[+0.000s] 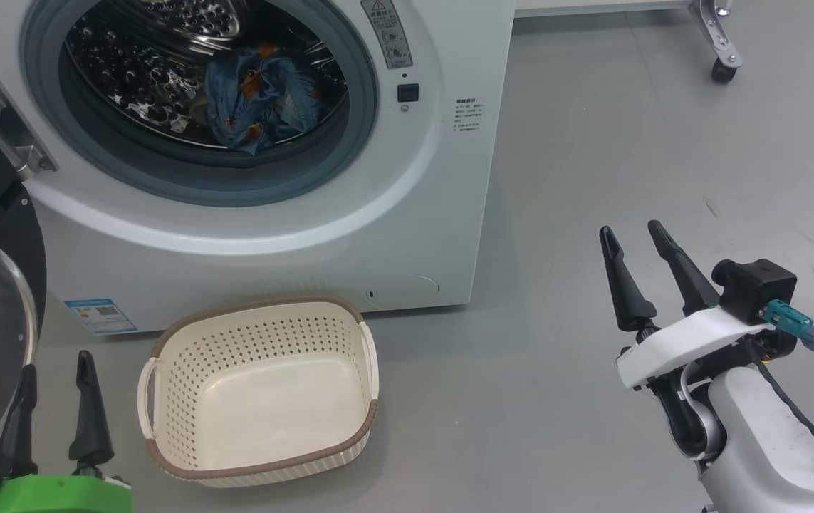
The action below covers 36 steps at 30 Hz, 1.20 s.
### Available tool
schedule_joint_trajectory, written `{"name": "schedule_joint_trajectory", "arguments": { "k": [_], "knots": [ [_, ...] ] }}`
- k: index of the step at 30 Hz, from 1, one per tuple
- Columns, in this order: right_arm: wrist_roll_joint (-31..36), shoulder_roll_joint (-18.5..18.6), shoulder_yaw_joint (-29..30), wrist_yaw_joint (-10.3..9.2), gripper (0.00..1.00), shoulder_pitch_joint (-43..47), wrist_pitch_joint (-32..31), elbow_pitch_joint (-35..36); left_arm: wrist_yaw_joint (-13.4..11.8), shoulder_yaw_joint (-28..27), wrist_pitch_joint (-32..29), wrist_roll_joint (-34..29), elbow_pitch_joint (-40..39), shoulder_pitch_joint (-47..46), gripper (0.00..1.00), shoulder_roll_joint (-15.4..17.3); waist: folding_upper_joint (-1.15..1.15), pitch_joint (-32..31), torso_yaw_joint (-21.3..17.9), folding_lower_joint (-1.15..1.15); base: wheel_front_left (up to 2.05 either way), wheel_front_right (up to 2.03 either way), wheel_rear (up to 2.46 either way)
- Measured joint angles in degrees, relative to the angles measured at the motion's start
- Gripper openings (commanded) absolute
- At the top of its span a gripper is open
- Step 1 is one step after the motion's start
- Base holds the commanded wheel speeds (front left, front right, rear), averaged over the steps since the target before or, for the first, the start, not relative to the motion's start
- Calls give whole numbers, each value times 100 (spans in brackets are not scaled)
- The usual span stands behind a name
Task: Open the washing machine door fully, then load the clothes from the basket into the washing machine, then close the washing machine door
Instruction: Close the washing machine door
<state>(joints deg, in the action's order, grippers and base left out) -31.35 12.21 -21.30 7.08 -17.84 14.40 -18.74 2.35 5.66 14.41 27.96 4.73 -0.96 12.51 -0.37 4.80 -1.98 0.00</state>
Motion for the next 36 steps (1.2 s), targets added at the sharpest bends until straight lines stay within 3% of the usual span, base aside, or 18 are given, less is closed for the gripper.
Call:
{"name": "schedule_joint_trajectory", "arguments": {
  "k": [17, 36],
  "knots": [
    [0, 13, 64, 0, 100, 1, 0, 3, 0, 36, -1, 0, 0, 0, 100, -2, 0, -9, 111, 0, 0, 0, 0],
    [0, 44, 45, 0, 100, 6, 0, 9, -202, 26, -1, -130, 131, -2, 100, -66, 0, -35, 762, 0, 0, 0, 0]
  ]
}}
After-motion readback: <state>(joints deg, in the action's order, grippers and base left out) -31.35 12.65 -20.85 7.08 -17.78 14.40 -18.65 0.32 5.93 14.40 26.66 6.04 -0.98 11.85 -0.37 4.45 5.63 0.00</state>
